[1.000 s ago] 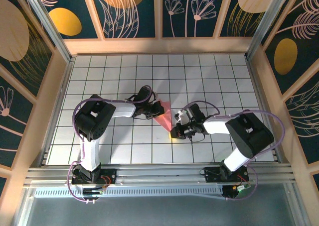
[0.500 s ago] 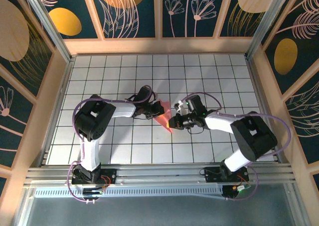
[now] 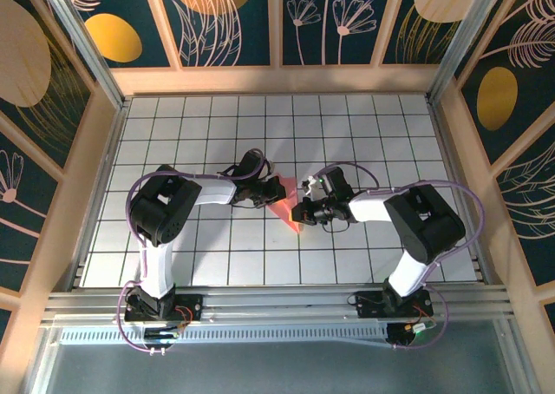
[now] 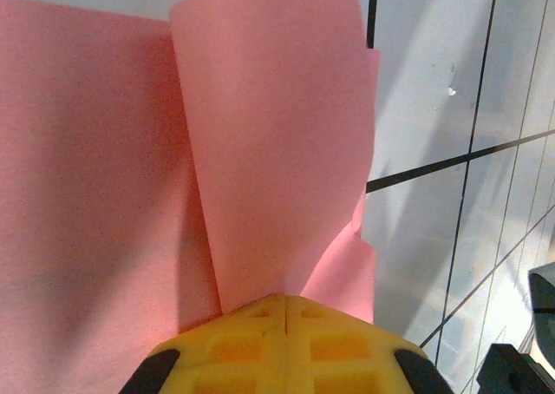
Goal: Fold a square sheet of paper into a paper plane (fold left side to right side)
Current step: Fourth fold the wing at the center of the table.
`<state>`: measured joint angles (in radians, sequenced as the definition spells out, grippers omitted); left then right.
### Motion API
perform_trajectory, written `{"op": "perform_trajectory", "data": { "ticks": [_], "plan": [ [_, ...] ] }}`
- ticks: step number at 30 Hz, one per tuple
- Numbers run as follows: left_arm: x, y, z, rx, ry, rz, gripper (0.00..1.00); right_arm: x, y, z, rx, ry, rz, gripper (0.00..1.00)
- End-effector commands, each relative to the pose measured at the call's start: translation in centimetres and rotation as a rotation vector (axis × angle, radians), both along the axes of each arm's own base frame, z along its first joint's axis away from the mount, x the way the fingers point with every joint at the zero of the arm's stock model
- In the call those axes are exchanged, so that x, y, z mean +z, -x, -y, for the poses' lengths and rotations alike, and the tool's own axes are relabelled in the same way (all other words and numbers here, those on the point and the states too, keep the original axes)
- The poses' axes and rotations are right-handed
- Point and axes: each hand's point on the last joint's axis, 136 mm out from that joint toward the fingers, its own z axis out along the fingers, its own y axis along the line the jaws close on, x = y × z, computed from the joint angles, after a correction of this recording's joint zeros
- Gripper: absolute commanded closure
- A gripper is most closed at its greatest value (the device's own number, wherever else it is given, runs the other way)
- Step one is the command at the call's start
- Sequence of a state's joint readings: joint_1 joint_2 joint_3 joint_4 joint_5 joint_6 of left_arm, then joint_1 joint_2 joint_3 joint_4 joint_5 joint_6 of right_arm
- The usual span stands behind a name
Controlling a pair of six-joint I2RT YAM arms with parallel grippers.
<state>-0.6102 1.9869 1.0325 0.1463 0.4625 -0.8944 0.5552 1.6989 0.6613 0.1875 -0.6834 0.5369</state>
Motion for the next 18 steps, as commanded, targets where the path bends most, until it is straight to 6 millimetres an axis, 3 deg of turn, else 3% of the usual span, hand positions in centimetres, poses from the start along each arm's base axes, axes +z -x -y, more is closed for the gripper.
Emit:
{"op": "perform_trajectory", "data": {
  "ticks": [1,11,18],
  "plan": [
    [-3.7,1.2,-2.5,0.044,-0.143,-0.066,1.00,-1.1,-0.3,0.3,-0.006,0.033,-0.003,1.00],
    [-2.9,0.5,-1.9,0.040,-0.126,-0.043,1.00,-3.6,1.8,1.9,-0.011,0.110,-0.084,1.00],
    [-0.4,-1.3,-0.7,0.028,-0.087,0.026,1.00,-5.1,2.7,3.4,-0.028,0.195,-0.128,1.00]
  ]
}}
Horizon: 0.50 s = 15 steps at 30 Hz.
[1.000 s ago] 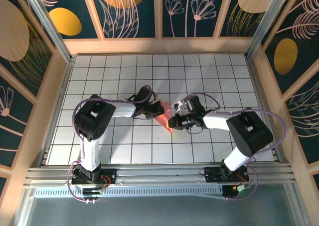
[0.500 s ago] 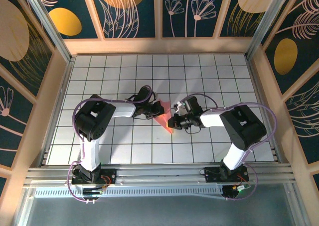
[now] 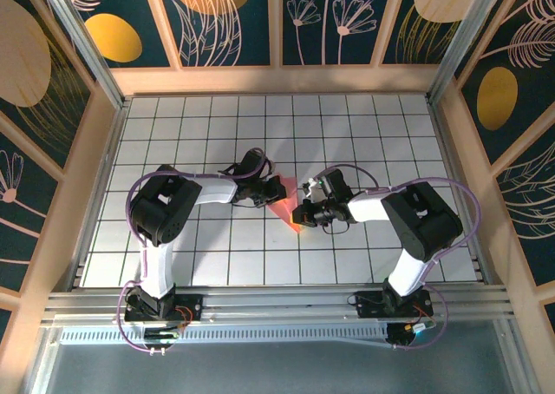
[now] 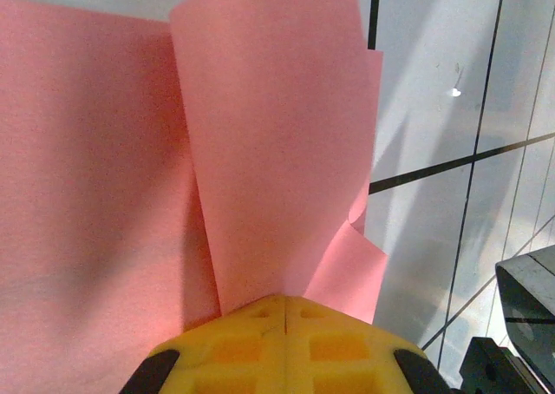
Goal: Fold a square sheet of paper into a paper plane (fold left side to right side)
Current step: Fourth fold the wing at the center of the table.
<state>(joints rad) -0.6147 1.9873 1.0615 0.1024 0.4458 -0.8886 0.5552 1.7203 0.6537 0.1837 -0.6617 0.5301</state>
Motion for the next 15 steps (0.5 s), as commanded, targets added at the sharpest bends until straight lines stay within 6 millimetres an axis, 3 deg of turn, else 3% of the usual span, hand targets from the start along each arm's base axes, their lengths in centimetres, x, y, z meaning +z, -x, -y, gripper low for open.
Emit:
{"op": "perform_trajectory", "data": {
  "ticks": [1,8,15],
  "plan": [
    [0.0,-1.4,-0.6,0.023,-0.060,0.045,0.99,-4.1,2.6,3.0,-0.021,0.169,-0.120,1.00],
    [5.2,-3.3,-0.7,0.041,-0.038,0.206,0.95,-4.7,2.6,3.7,-0.047,0.215,-0.132,1.00],
    [6.0,-0.6,0.2,0.004,0.090,0.193,1.00,-4.9,2.3,4.1,-0.063,0.242,-0.130,1.00]
  ]
}}
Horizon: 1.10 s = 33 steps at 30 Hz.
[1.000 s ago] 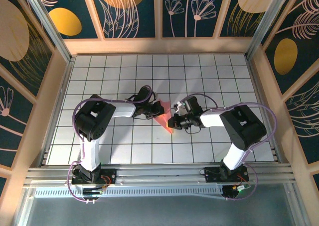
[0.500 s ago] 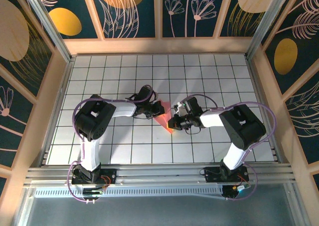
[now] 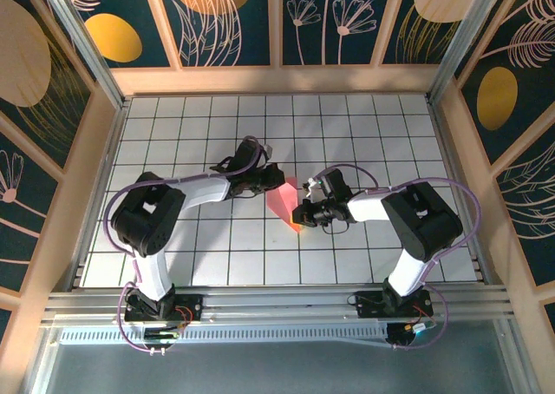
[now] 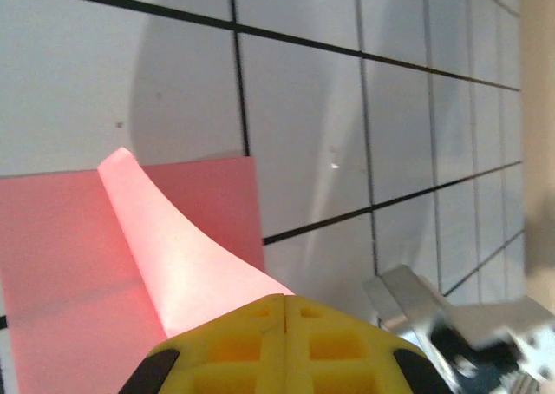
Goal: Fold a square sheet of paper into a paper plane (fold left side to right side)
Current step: Fourth fold the wing at the center of the table.
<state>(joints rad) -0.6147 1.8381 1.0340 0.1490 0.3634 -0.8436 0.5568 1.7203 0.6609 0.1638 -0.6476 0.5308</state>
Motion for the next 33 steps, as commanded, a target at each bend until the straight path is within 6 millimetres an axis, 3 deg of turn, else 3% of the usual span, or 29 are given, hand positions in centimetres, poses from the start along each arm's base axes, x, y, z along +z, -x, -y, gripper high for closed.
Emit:
{"op": "perform_trajectory", "data": {
  "ticks": [1,6,10,23,25,33],
  "plan": [
    [-0.4,1.9,0.7,-0.040,0.066,-0.022,1.00,-4.9,2.4,4.0,-0.058,0.225,-0.127,1.00],
    [-1.6,4.2,2.5,-0.104,0.138,-0.086,1.00,-5.0,2.4,4.1,-0.065,0.236,-0.129,1.00],
    [-2.3,4.7,3.3,-0.126,0.156,-0.113,1.00,-5.2,2.4,4.3,-0.066,0.251,-0.128,1.00],
    [-7.1,3.9,2.1,-0.055,0.025,-0.177,1.00,-5.7,2.4,5.0,-0.066,0.305,-0.141,1.00],
    [-6.7,2.9,2.4,-0.044,0.021,-0.164,1.00,-5.9,2.6,5.1,-0.061,0.318,-0.147,1.00],
    [-8.2,1.5,0.3,0.010,-0.018,-0.173,1.00,-6.4,3.2,5.5,-0.044,0.358,-0.166,1.00]
  ]
}}
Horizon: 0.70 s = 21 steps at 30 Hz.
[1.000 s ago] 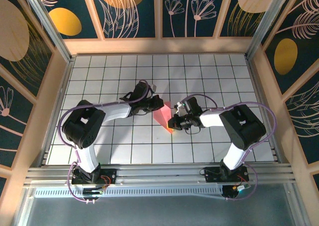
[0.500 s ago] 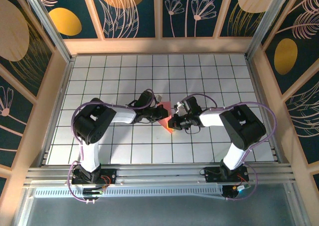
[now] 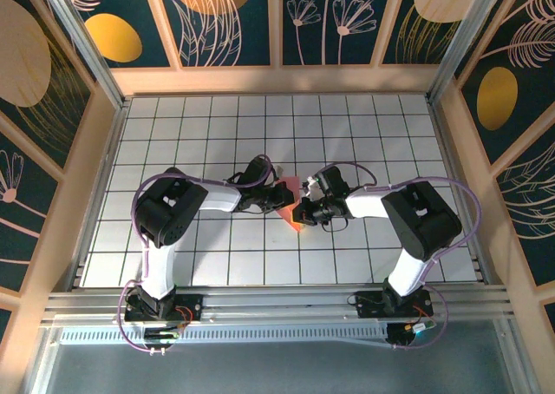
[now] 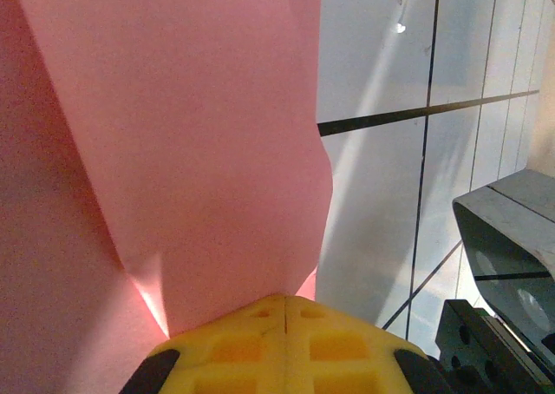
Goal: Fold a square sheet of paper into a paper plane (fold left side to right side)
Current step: Fourth fold the wing at the center of the table.
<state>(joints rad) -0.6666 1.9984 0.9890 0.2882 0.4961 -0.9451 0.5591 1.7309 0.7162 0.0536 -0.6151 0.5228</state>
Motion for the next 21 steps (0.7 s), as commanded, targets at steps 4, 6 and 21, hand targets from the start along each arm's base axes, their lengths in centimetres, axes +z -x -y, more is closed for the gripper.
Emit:
{"op": "perform_trajectory", "data": {
  "ticks": [4,6,21],
  "plan": [
    [-2.2,-3.7,-3.4,0.096,-0.089,0.031,1.00,-6.4,3.7,5.2,-0.025,0.303,-0.142,1.00],
    [-2.1,-4.6,-3.8,0.101,-0.093,0.043,1.00,-6.5,3.7,5.1,-0.023,0.303,-0.144,1.00],
    [-2.2,-11.0,-7.4,0.168,-0.133,0.120,0.99,-6.4,3.9,4.4,-0.011,0.276,-0.155,1.00]
  ]
}}
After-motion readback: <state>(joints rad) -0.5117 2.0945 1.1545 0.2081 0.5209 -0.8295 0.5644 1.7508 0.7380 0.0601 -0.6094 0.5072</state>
